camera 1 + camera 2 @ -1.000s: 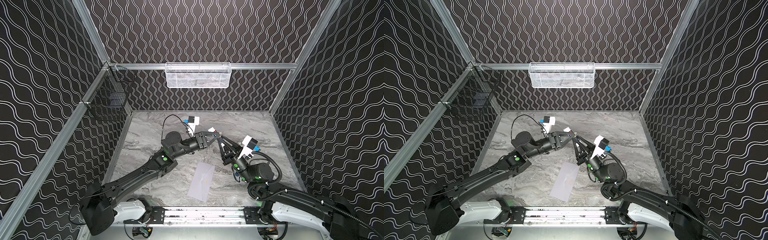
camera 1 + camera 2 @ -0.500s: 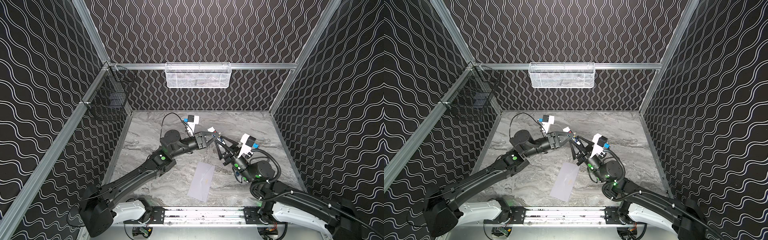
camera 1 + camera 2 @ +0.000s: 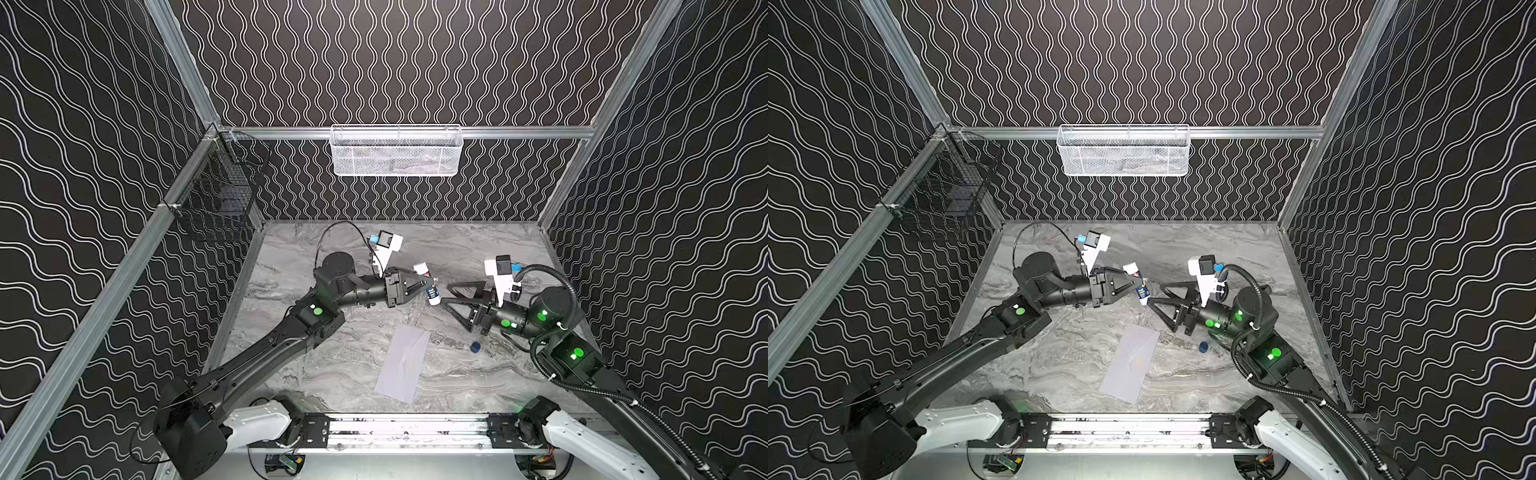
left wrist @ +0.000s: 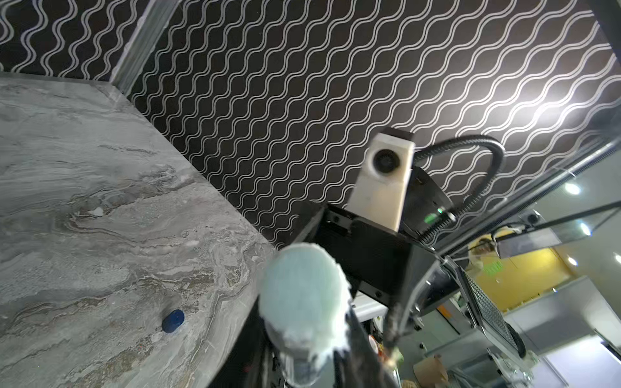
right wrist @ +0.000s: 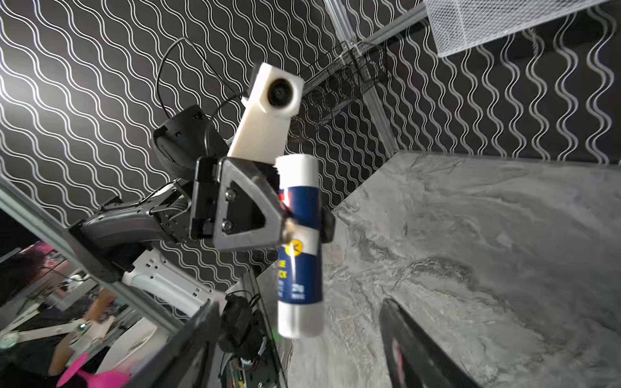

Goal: Place the letter into the envelope and seal it

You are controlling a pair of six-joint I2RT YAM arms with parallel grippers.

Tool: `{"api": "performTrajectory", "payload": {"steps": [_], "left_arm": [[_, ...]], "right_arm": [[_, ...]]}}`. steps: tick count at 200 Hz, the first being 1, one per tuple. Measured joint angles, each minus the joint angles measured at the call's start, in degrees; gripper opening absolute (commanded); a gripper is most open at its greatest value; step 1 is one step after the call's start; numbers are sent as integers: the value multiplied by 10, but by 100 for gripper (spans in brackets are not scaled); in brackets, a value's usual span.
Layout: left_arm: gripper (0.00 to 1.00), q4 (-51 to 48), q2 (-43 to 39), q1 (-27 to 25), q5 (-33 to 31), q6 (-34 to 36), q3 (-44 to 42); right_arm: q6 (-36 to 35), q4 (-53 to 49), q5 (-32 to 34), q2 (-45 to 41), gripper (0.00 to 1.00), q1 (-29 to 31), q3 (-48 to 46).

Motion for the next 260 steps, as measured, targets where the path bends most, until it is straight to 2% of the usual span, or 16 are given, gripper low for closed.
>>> {"api": "performTrajectory", "payload": {"steps": [28, 49, 67, 103, 142, 168, 187, 201, 225, 260], "left_arm": [[0, 25, 1, 0, 27, 2, -4], [0, 47, 2, 0, 40, -8, -10], [0, 62, 2, 0, 40, -12, -14], [0, 74, 2, 0, 42, -15, -15], [0, 77, 2, 0, 40, -23, -15], [0, 81, 0, -1, 33, -22, -10], [0, 65, -5, -6, 16, -7, 1], [0, 51, -8, -11, -4, 7, 11], [0, 32, -11, -21, -26, 31, 21], [0, 5, -2, -30, -65, 75, 21]], "right_arm": [[39, 39, -99, 31, 61, -19, -12], [60, 70, -141, 58, 55, -22, -12], [76, 104, -169, 73, 46, -23, -12], [98, 153, -202, 94, 26, -23, -12], [115, 167, -213, 102, 16, -21, -9], [99, 123, -196, 98, 12, -14, 14], [70, 63, -150, 91, 12, 5, 43], [38, 0, -79, 84, 12, 38, 73], [0, -116, 112, 89, 12, 143, 134], [6, -233, 410, 142, 14, 286, 212]]}}
